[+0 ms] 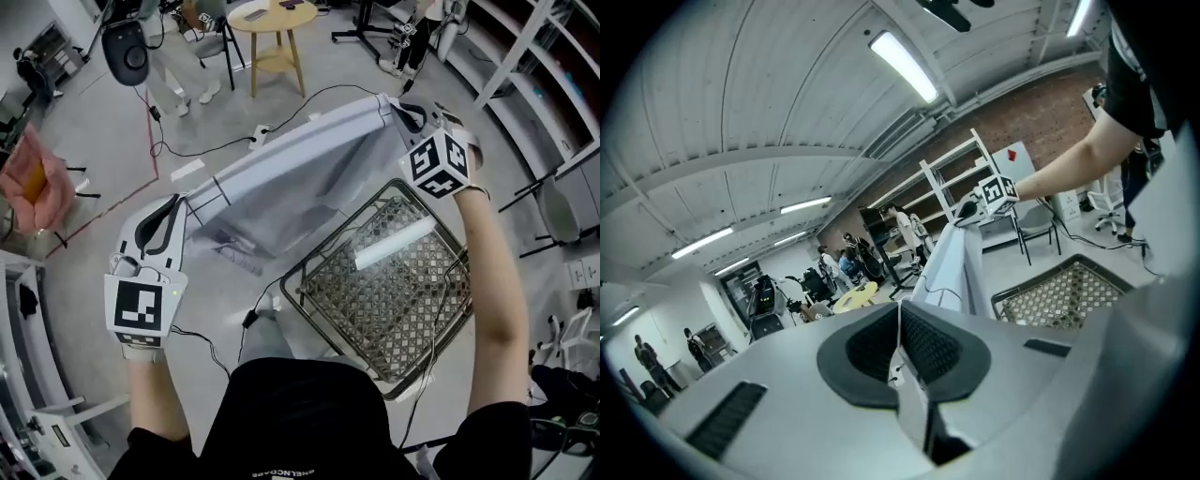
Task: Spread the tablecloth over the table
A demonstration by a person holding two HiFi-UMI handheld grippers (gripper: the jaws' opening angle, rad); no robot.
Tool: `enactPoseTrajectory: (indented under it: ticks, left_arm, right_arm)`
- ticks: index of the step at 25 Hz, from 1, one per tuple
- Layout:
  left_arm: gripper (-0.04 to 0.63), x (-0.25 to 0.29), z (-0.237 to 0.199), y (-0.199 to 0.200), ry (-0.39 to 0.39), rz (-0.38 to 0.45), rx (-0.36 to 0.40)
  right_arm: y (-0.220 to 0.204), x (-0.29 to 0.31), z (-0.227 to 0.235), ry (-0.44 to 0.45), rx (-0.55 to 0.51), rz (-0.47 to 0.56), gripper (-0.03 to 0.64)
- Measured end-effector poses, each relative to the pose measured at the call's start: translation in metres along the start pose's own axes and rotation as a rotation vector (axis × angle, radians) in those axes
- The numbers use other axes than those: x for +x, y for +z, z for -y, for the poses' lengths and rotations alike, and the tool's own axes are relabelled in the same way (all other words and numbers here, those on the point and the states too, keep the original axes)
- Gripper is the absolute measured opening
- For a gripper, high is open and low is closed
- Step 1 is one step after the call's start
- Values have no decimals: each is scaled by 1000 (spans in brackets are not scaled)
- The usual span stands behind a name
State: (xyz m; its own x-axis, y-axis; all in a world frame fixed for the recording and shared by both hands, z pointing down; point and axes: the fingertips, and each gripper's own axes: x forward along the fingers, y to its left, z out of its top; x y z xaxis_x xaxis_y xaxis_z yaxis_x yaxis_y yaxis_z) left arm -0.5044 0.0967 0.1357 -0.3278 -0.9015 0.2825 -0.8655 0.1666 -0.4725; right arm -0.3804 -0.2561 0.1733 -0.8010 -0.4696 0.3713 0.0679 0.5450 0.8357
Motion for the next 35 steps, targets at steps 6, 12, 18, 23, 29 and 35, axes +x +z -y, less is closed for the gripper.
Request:
enactPoseTrajectory:
  ticks: [6,12,18,23,29,35]
  left_arm:
    - [17,-43,78,14,-87,-83,4]
    - [15,-75,186,28,-282,-108,-69]
    - [15,-83,271,37,-538,-100,-172]
    - [15,-81,347,43,-750,-110,-253]
    - [15,-94,444,47,-1044,-154,-261]
    - [15,-137,588,66,-1314,-160,-178]
  right_arm:
    - [-39,-55,-35,41,15,6,9]
    - [-104,-110,-74,40,82,-23,9]
    - [-169,-153,-99,38,229,-124,9]
    - [-242,-194,-132,62,354,-230,9]
    - [-317,-241,-177,58,516,-362,9]
    - [-413,-344,-219,-7,649,-465,9]
